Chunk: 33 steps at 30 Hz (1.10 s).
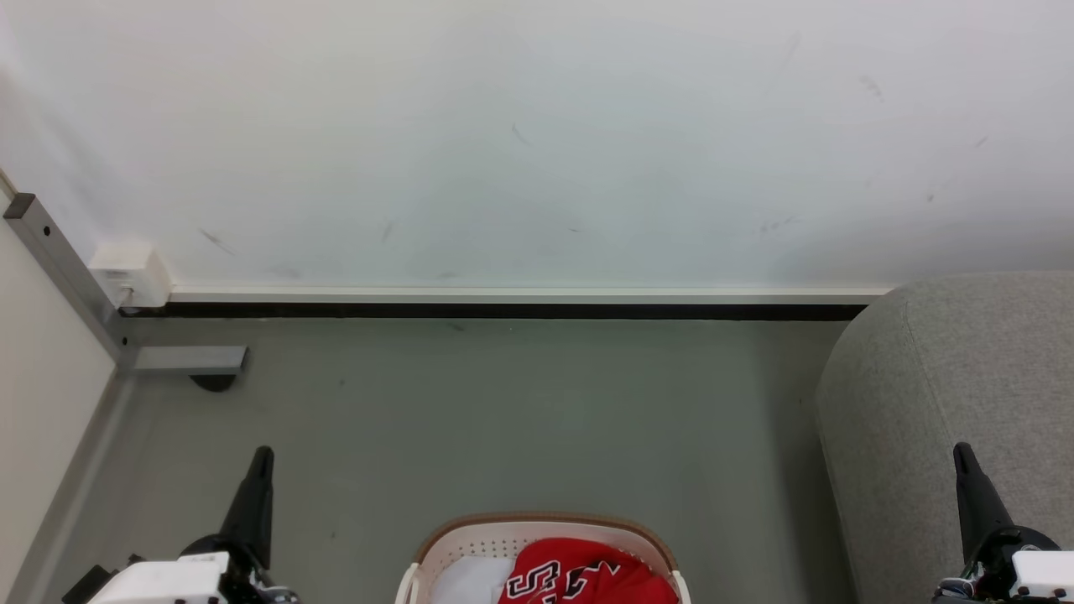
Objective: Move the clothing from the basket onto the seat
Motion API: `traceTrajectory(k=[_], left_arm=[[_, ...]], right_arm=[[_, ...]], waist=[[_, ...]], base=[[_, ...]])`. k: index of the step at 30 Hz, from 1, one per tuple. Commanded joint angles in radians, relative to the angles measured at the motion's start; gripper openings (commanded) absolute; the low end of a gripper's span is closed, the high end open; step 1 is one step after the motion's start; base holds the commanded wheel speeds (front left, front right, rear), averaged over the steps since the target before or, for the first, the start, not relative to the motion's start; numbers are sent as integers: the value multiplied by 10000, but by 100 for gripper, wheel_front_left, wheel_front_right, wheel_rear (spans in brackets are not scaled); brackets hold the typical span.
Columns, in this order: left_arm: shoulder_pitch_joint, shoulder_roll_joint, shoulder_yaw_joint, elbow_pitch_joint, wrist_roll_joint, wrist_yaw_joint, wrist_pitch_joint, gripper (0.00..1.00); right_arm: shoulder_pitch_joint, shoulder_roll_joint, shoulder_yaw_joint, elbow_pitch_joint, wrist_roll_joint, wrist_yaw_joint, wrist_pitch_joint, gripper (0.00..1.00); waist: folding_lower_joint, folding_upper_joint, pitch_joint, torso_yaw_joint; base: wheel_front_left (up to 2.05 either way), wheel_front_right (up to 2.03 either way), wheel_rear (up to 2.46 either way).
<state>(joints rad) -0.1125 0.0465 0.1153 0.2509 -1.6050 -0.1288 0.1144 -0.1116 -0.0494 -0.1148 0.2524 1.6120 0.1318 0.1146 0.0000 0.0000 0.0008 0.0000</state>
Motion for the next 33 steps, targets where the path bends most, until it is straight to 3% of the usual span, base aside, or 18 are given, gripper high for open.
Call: traceTrajectory(k=[1,33], left_arm=[[-52,77,10,-24,-131,-43,39,0],[-52,77,10,-24,-129,-43,39,0]], right_arm=[[-61,-4,-33,-57,-2,-23,30,0],[-61,-4,-31,-57,-3,-23,30,0]], waist=[[0,0,0,0],[0,0,0,0]], base=[[0,0,0],[0,0,0]])
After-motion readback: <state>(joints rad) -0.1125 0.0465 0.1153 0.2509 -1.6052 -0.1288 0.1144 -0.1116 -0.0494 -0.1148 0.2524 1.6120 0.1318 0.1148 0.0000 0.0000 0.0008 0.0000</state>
